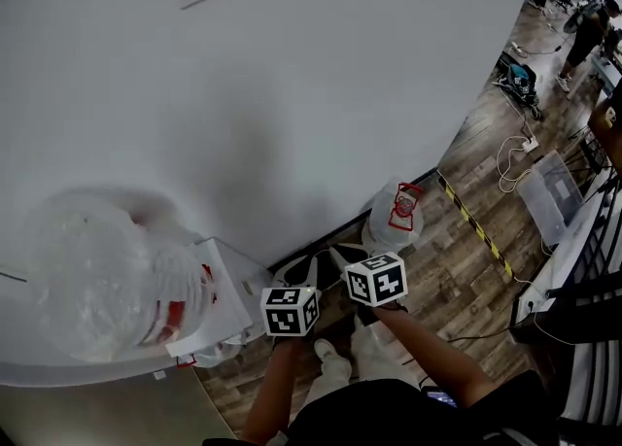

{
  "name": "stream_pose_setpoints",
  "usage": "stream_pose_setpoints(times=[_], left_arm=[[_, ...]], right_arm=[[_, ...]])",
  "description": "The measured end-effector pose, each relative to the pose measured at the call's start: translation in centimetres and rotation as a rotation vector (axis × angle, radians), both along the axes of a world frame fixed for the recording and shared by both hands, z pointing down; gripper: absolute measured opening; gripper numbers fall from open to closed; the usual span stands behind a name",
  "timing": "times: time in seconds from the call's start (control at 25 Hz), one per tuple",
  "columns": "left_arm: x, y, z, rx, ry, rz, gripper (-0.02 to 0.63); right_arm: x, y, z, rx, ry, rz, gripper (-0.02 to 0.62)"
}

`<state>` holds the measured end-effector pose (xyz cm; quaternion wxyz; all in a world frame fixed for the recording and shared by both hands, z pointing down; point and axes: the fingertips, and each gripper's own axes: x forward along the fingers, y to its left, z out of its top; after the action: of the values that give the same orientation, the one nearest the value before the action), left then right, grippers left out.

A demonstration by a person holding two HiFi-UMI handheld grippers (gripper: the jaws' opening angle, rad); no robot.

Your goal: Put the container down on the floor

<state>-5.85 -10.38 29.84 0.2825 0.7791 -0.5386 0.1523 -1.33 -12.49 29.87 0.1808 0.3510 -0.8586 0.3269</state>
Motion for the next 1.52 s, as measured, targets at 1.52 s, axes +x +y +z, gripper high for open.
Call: stream_pose_setpoints(times=[1.52], left_arm=[[-4.2,6.5,-19.3,0.405,0.083,0.048,0.014]], right_arm=[[-4.6,5.8,-20.0,0.433,-0.086,-0.039,0.034]])
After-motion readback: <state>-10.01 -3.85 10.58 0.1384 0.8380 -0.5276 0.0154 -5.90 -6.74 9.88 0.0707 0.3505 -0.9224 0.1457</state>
